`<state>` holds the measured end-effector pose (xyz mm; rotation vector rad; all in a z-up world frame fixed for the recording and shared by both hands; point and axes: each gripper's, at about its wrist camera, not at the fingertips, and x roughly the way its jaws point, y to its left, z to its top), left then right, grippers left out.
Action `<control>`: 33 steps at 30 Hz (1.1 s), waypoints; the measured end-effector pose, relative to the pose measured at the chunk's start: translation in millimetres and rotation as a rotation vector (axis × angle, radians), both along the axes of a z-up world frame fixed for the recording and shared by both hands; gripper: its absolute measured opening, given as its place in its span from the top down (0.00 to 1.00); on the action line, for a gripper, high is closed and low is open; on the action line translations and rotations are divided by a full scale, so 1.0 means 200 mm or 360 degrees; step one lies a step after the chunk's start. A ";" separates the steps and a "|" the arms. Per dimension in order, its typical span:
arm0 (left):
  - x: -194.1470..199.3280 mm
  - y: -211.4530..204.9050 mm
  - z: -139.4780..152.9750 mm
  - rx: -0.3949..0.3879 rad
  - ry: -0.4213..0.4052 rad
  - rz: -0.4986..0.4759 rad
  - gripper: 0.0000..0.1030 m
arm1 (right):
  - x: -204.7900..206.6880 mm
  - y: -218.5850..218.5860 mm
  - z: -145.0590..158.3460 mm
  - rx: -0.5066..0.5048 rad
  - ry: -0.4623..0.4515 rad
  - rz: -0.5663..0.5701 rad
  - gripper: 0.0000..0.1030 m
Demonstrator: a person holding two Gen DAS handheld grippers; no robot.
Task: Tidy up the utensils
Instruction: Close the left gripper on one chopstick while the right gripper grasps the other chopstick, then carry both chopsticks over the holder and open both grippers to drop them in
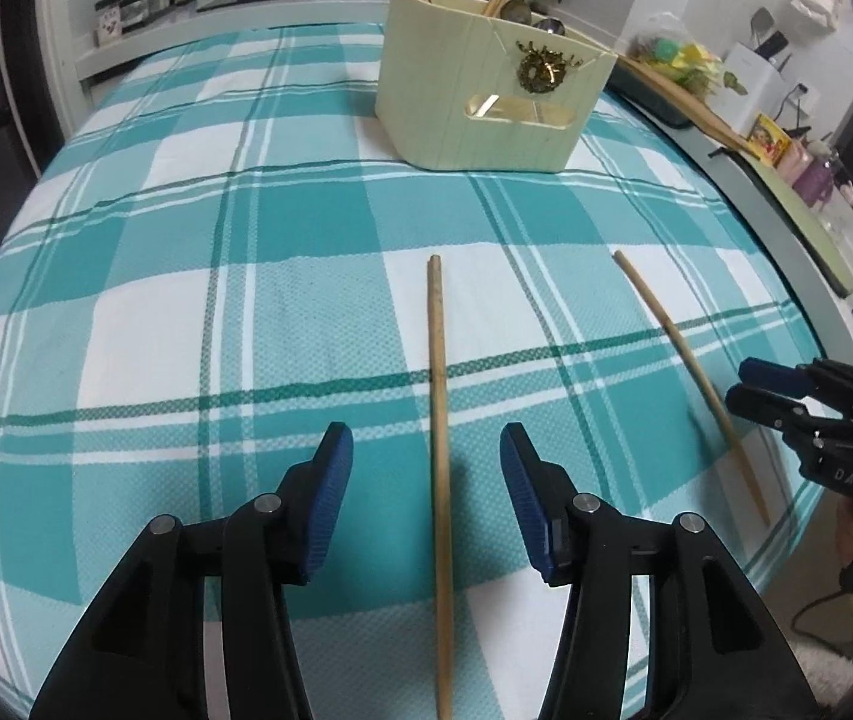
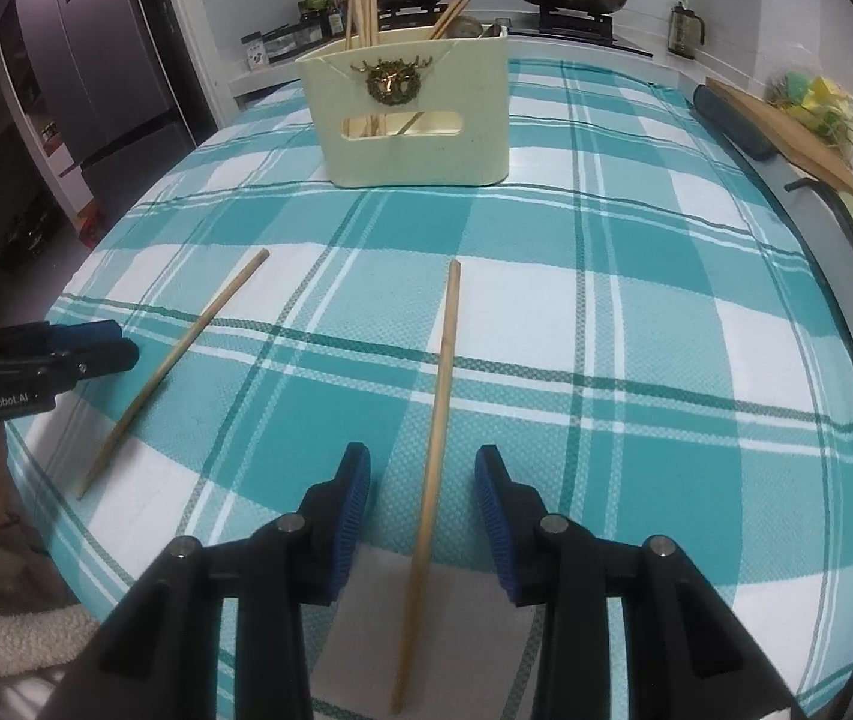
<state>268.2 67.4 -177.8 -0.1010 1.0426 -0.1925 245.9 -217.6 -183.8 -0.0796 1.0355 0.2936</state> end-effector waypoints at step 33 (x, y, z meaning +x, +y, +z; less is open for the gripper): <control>-0.03 -0.04 0.69 -0.0170 -0.0718 0.0046 0.96 | 0.14 0.09 0.66 0.0271 -0.0608 0.0065 0.93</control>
